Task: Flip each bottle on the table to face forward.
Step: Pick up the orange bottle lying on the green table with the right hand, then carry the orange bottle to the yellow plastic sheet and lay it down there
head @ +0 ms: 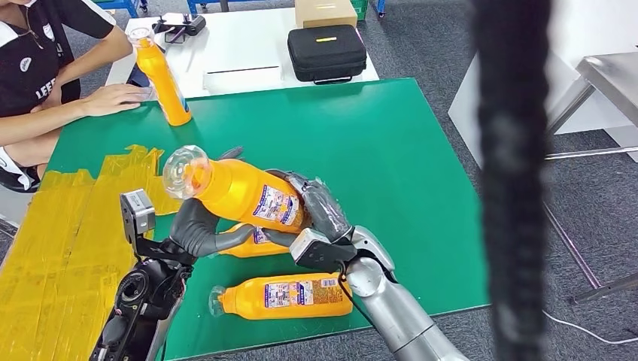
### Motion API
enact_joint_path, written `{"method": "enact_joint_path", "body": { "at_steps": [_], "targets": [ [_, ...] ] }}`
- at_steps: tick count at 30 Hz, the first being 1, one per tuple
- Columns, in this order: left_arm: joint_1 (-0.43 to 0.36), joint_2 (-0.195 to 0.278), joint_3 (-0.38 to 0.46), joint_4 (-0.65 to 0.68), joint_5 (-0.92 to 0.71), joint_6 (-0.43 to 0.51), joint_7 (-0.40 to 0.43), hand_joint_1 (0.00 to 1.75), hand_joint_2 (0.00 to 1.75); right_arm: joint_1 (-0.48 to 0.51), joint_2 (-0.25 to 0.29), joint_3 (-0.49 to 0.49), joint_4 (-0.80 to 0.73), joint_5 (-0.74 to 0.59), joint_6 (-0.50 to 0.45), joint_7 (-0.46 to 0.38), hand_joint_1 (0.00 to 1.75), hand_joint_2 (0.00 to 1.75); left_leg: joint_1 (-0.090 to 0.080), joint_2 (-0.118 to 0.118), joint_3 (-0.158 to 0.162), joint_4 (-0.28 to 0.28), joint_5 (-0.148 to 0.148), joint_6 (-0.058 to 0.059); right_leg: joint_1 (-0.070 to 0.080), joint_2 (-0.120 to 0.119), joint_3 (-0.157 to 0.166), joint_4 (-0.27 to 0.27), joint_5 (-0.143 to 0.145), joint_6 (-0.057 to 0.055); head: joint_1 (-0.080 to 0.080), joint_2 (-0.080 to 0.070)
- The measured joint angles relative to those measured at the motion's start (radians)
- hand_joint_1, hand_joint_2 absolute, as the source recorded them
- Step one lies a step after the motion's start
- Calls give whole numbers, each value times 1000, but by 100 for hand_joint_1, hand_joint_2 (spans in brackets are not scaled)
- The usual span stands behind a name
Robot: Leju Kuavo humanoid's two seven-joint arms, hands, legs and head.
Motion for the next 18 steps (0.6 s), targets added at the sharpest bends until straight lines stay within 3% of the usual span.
{"method": "enact_joint_path", "body": {
  "at_steps": [18],
  "targets": [
    [-5,8,-12,27,85,11,-2,0,175,-34,0,85,72,-10,-16,15,175,175,0,0,0,0,0,0,0,0,0,0,0,0,0,0]
  ]
}}
